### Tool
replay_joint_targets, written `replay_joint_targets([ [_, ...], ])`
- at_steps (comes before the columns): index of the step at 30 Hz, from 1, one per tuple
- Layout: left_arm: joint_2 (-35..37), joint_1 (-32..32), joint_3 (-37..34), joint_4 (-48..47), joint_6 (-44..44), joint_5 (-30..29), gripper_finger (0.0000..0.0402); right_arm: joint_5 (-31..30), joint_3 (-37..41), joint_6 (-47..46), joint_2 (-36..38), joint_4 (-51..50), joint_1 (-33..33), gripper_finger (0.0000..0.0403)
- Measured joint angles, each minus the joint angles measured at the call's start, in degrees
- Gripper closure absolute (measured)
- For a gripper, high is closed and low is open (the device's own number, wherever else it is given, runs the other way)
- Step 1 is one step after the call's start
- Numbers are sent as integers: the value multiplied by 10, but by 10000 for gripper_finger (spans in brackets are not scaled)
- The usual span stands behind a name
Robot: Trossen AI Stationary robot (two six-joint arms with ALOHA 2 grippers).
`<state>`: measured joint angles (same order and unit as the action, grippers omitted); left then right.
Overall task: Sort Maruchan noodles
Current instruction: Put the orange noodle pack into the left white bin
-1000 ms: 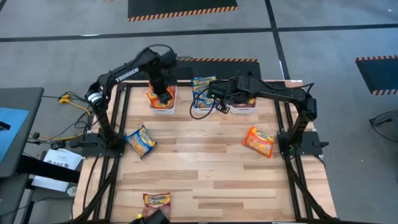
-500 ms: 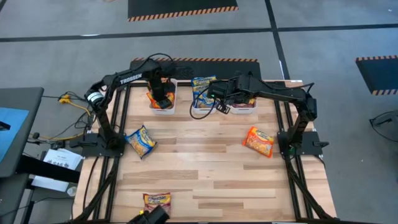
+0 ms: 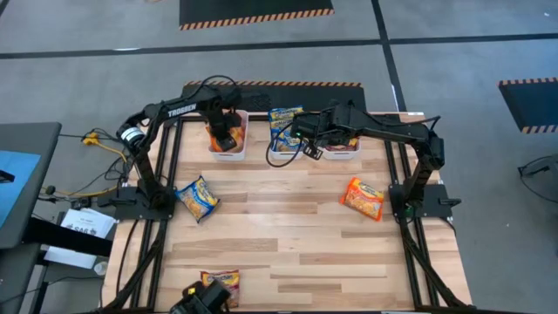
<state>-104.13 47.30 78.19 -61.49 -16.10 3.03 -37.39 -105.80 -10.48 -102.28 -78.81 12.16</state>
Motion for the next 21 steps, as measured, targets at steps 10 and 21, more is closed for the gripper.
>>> replay_joint_targets([
  [10, 0, 0, 0, 76, -59, -63, 295, 0, 0, 0, 0, 11, 0, 218],
  [21, -1, 1, 41, 16, -68, -73, 295, 0, 0, -1, 0, 11, 0, 218],
])
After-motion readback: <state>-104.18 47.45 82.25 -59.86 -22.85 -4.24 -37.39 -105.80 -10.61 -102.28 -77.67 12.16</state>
